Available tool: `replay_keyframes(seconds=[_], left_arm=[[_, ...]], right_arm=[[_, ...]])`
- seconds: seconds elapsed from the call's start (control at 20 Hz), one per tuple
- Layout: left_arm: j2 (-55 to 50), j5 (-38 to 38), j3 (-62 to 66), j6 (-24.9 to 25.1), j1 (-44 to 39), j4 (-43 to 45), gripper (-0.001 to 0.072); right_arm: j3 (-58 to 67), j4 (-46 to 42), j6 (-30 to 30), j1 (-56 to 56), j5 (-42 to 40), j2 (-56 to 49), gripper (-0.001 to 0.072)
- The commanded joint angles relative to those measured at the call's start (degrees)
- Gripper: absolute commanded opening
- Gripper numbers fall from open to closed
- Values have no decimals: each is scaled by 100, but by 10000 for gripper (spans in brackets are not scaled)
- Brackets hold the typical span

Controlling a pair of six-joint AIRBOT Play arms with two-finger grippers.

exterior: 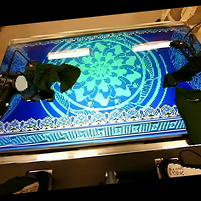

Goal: Fold the shirts.

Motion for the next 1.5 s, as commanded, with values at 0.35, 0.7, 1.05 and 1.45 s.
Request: replay_keyframes(seconds=[0.35, 0.7, 1.05, 1.45], left_arm=[[-2, 0, -2, 2, -4, 0, 627], [-2, 28, -4, -57, -4, -7, 627], [-52, 1436, -2, -358, -7, -146, 627], [-3012, 778, 3543, -345, 1735, -822, 689]], right_arm=[[-2, 0, 0, 0, 2, -4, 686], [-2, 0, 2, 0, 0, -4, 686], [-2, 9, 22, 0, -1276, -4, 685], [-4, 323, 22, 4, -2387, -4, 684]])
